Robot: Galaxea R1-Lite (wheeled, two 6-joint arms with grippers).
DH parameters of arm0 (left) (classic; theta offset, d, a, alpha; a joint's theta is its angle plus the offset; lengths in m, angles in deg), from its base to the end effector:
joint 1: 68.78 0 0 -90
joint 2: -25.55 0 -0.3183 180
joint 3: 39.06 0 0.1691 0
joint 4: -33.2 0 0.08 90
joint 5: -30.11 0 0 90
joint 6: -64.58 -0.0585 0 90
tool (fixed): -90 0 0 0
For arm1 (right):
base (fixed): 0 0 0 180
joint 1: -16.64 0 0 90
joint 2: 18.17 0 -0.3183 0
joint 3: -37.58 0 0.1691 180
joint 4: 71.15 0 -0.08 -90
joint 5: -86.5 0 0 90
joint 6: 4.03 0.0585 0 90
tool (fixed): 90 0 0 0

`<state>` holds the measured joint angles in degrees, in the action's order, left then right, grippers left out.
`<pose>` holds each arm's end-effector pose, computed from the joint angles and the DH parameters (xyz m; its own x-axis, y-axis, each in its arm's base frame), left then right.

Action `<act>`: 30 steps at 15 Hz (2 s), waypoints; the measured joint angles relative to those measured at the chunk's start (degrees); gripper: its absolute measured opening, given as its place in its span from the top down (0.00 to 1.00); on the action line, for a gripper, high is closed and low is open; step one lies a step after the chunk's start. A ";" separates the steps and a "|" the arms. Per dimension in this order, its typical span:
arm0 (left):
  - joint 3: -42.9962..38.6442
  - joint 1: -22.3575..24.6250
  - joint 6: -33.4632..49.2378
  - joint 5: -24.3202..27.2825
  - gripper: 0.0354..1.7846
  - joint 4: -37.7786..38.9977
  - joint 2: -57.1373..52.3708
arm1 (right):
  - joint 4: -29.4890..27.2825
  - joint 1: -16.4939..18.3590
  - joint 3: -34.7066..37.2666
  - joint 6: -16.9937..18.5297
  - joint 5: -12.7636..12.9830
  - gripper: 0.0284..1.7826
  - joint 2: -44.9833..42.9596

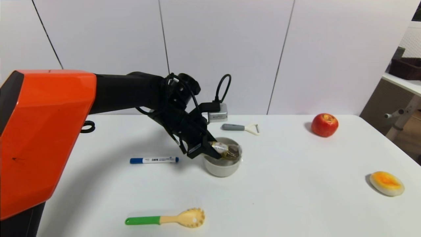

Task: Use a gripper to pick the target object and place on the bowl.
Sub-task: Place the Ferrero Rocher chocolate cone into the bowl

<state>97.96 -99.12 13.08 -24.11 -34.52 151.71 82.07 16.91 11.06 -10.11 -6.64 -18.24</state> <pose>0.3483 -0.2435 0.1821 0.0874 -0.7286 -0.6793 0.9924 0.0043 0.1231 -0.0287 0.0033 0.0748 0.9987 0.0501 -0.0033 -0.0501 0.9931 -0.1057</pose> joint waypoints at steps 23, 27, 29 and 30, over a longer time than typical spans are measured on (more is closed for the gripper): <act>2.34 3.41 0.02 -1.63 0.74 -1.12 -0.87 | 0.02 0.00 0.00 -0.02 0.00 0.04 0.00; 2.34 3.43 -0.01 -1.50 0.74 -1.21 -0.91 | 0.02 0.00 0.00 0.00 0.02 0.04 0.00; 2.30 3.41 -0.12 -1.52 0.74 -1.21 -0.89 | 0.02 0.00 0.00 -0.02 0.00 0.04 0.00; 2.28 3.41 -0.23 -1.50 0.74 -1.21 -0.87 | 0.00 0.00 0.00 -0.02 0.00 0.04 0.00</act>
<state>100.24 -95.71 12.84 -25.61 -35.73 150.85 82.07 16.91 11.06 -10.14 -6.64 -18.24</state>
